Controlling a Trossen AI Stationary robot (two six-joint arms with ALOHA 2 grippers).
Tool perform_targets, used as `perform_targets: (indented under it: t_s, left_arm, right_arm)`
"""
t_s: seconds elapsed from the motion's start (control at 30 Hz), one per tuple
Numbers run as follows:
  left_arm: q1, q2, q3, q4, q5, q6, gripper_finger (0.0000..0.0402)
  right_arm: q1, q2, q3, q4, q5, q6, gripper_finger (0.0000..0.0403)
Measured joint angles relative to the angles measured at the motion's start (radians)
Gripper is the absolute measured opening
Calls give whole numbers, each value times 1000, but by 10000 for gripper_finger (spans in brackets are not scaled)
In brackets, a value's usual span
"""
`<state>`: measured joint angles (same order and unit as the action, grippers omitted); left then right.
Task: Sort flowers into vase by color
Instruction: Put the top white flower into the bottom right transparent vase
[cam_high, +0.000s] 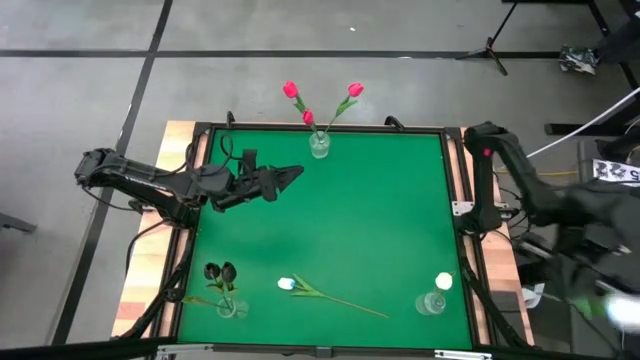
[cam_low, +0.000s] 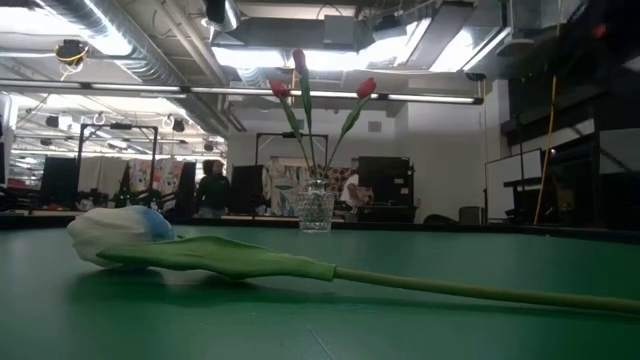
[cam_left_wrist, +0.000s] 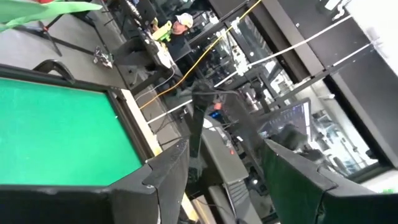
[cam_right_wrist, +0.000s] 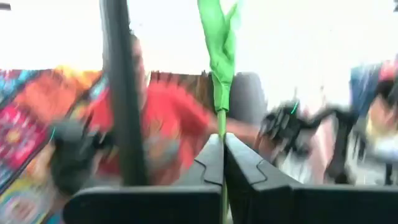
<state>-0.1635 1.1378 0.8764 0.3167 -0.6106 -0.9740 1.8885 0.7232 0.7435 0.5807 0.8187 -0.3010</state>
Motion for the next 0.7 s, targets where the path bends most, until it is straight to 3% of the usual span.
perform_targets:
  t_s: [0.13,0.27,0.43,0.57,0.7]
  left_arm:
    - [-3,0,0,-45,0,0,194]
    - [-4,0,0,-83,0,0,194]
    - [-12,0,0,-101,0,4,194]
    - [-15,0,0,-104,0,7,194]
    - [-14,0,0,-107,0,16,194]
  right_arm:
    - [-83,-57,-273,428,-116,-211,0]
    - [-164,-58,-445,669,-198,-275,0]
    - [-299,-58,-525,705,-360,-310,0]
    - [-418,-54,-553,701,-457,-249,0]
    - [-543,-13,-571,706,-482,-181,0]
